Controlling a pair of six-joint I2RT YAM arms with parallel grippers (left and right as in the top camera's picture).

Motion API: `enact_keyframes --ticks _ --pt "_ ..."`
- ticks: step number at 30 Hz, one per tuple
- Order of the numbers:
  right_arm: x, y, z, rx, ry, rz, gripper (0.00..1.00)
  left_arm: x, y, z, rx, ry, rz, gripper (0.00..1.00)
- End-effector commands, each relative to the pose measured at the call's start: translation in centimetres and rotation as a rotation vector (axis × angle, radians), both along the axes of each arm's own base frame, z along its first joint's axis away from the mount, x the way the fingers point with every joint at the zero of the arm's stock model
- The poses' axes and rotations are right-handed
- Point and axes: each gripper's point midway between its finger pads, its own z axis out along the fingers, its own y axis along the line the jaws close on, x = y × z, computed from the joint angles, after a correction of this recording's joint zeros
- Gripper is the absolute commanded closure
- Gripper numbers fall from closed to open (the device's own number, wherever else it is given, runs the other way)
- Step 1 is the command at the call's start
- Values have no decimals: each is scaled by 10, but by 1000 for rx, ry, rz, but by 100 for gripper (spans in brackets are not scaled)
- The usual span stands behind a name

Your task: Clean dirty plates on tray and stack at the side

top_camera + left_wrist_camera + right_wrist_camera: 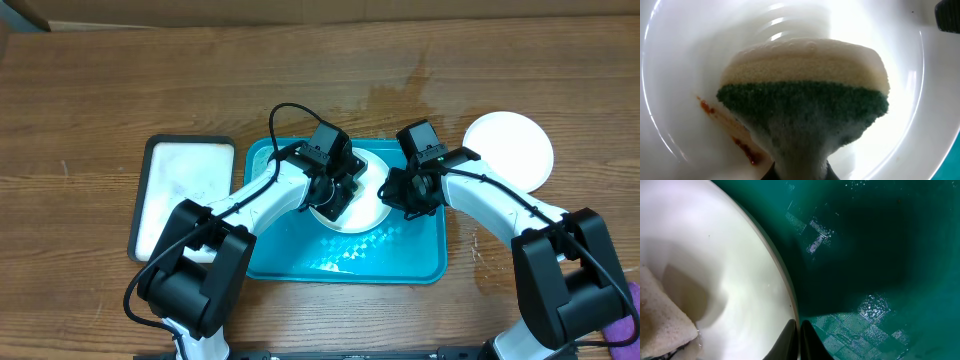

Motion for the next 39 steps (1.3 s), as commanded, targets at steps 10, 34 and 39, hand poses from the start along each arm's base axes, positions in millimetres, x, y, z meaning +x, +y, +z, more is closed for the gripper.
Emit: enact_keyframes --ticks 10,34,39 --pt "-2 2 -3 6 12 -13 96 -9 9 -7 66 39 -24 96" --pt "0 10 -1 49 7 -14 96 -16 39 -69 258 121 -3 39" --pt "1 9 -1 45 5 -15 96 -9 33 -58 253 118 5 42"
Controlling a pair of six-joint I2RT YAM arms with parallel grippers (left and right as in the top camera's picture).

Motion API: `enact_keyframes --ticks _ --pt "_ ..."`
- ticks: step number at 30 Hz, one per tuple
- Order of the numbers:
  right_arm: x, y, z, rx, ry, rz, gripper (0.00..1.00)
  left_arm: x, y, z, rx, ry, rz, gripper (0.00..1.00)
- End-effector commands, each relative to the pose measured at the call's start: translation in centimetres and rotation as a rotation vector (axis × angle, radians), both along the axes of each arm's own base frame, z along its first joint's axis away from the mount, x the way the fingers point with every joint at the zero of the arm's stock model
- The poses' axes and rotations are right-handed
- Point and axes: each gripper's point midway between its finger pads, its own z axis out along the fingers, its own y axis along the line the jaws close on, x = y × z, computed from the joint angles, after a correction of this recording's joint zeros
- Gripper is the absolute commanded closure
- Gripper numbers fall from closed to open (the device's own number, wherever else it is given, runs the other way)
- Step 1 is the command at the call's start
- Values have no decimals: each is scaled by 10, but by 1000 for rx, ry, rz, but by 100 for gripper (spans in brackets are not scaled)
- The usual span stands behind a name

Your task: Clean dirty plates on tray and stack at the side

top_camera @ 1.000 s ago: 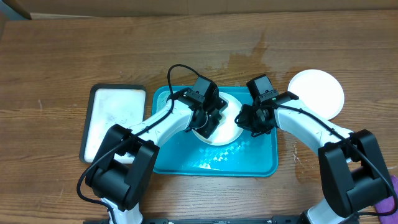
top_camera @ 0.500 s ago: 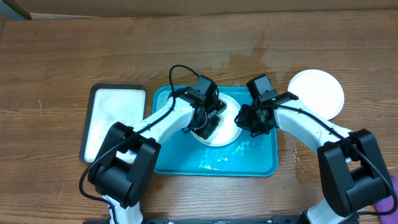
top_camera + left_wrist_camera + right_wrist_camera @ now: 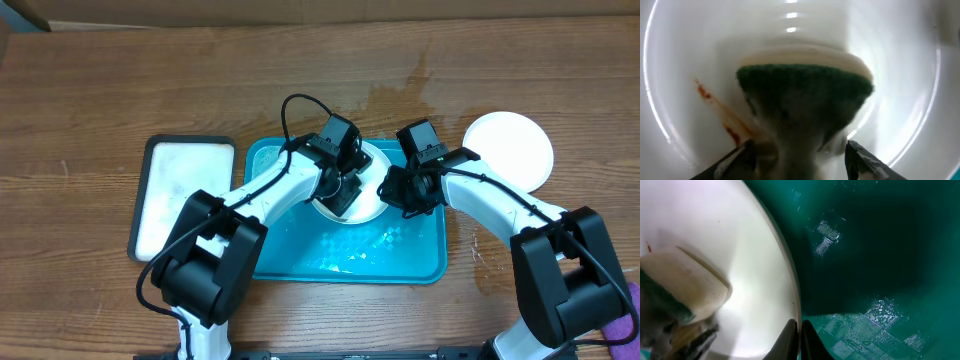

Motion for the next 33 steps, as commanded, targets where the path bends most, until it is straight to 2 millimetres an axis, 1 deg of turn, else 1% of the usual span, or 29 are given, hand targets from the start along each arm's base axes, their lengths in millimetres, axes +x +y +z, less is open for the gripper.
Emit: enact_keyframes --ticks 1,7,9,11,12,14,16,19,22,28,33 --pt "-3 3 -1 9 6 18 96 -24 31 -47 151 137 24 43" --pt "-3 2 -1 1 6 19 96 -9 22 -20 146 132 30 42" --pt "-4 2 -1 0 7 19 96 -7 19 -15 136 136 29 41" --pt "-4 2 -1 0 7 19 96 -6 16 -12 123 138 27 44" --pt "-4 2 -1 0 7 19 96 -6 14 -11 115 139 26 51" --pt "-4 2 -1 0 7 19 96 -6 13 -11 111 139 26 56" --pt "-4 2 -1 0 6 23 96 -6 13 -11 111 138 27 55" --pt "-4 2 -1 0 5 23 96 -4 12 -9 109 136 28 47" --pt "-4 2 -1 0 5 23 96 -1 11 -2 107 135 34 45" --pt "-4 2 -2 0 7 23 96 10 4 14 92 111 35 46" --pt "-4 2 -2 -1 8 23 96 12 3 15 87 102 35 45"
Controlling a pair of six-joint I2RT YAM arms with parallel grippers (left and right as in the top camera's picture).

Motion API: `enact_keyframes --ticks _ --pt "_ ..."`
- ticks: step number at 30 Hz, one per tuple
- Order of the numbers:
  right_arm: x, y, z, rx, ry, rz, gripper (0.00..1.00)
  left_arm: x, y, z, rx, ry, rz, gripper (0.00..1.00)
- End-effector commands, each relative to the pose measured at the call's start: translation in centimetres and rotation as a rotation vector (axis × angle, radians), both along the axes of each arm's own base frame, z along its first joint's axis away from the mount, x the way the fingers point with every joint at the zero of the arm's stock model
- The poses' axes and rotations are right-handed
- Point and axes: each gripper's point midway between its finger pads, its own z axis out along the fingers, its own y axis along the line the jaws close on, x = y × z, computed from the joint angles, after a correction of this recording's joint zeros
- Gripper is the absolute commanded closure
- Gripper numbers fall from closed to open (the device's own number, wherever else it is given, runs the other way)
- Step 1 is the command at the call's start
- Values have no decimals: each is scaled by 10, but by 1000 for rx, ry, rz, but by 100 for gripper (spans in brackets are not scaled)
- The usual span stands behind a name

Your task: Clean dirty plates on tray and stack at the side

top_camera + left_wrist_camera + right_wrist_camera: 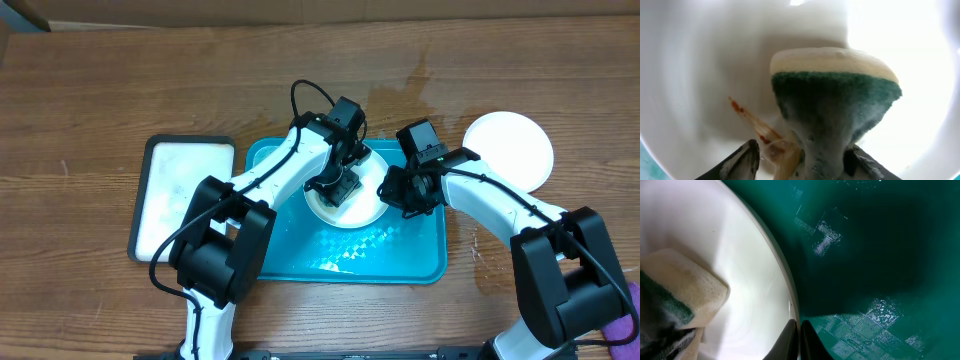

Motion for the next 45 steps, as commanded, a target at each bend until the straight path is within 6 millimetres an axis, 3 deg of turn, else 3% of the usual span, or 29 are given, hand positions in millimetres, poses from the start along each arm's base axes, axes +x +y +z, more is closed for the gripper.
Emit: enact_keyframes --ticks 1,8,9,12,20,29,34,37,45 --pt "-4 1 -2 -2 6 17 96 5 -3 0 -13 3 17 46" --pt "-4 1 -2 -2 5 19 96 0 -4 -9 -24 17 16 52" --pt "-4 1 -2 -2 5 19 96 -2 -3 -11 -23 18 15 60" --pt "-4 1 -2 -2 5 19 96 -5 -1 -15 -18 27 16 96" --pt "-3 1 -2 -4 3 18 96 -23 -4 -13 -51 109 -13 96" --pt "-3 1 -2 -6 2 18 96 -12 -19 12 -114 82 -17 96" --pt "-3 0 -2 -8 1 17 96 -24 -21 15 -136 135 -26 96" --pt "-2 1 -2 -7 -1 17 96 -33 -25 11 -168 171 -45 96" --pt "-2 1 -2 -7 -1 17 96 -39 -12 -20 -121 159 -41 96"
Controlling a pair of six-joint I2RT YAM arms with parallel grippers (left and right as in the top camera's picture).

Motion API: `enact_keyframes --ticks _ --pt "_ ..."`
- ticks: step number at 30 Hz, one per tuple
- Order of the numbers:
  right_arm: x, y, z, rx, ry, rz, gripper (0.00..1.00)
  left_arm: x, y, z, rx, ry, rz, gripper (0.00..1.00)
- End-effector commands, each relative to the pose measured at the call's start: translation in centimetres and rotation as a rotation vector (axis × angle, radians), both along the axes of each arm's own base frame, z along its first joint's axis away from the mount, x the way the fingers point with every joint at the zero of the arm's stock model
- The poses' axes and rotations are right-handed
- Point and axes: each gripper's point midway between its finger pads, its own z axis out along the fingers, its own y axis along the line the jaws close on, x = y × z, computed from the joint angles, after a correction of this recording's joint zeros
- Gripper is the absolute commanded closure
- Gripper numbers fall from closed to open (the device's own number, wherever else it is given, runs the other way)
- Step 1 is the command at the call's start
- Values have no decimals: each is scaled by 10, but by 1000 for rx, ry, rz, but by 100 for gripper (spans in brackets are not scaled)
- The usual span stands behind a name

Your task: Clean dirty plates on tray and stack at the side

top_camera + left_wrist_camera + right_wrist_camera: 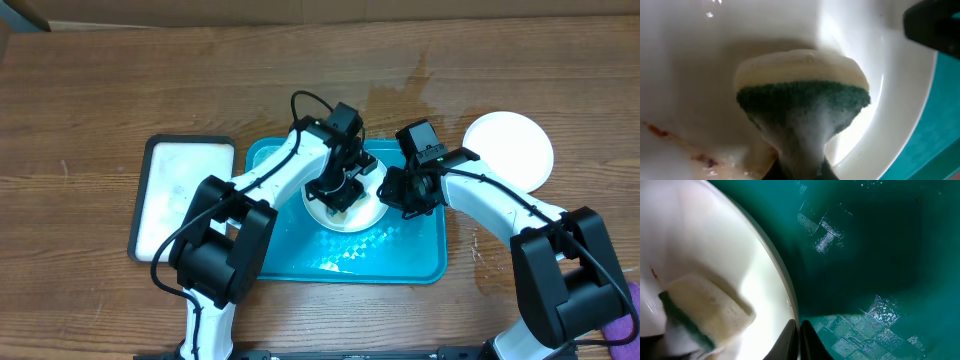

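Note:
A white dirty plate point(362, 209) lies in the blue tray point(420, 262). My left gripper point(337, 195) is shut on a yellow and green sponge point(802, 95), pressed onto the plate's inside. A smeared red-brown sauce streak point(700, 159) shows at the lower left of the left wrist view. My right gripper point(800, 330) is shut on the plate's right rim point(785, 297), one finger on each side. The sponge point(707, 310) also shows in the right wrist view. A clean white plate point(510, 150) sits on the table right of the tray.
A grey tray with a white inside point(183, 192) lies left of the blue tray. A wet patch point(400, 95) darkens the wood behind the blue tray. Water glints on the tray floor point(880, 315).
The sponge in my left gripper has shifted across the plate toward its right rim, and the sauce streak now looks smeared and paler. My right gripper still pinches the rim.
Through all the moments my right gripper held the plate's rim in the tray. My left gripper, shut on the sponge, stood at different spots on the plate each time. The red sauce streak was sharp at first and is now smeared and fainter.

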Motion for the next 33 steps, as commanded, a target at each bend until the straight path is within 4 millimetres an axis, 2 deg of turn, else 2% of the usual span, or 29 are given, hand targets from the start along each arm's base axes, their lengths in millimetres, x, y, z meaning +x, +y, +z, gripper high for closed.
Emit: enact_keyframes --ticks 1,6,13,33 --pt "-1 0 -2 -9 -2 5 96 -6 12 -17 45 2 -16 96" --pt "-1 0 -2 -10 -2 5 96 -4 29 -28 128 -33 -8 96" --pt "-1 0 -2 -10 -1 5 96 14 59 -31 303 -138 10 96" --pt "-2 -1 -3 -16 2 4 96 41 54 -34 294 -254 42 96"
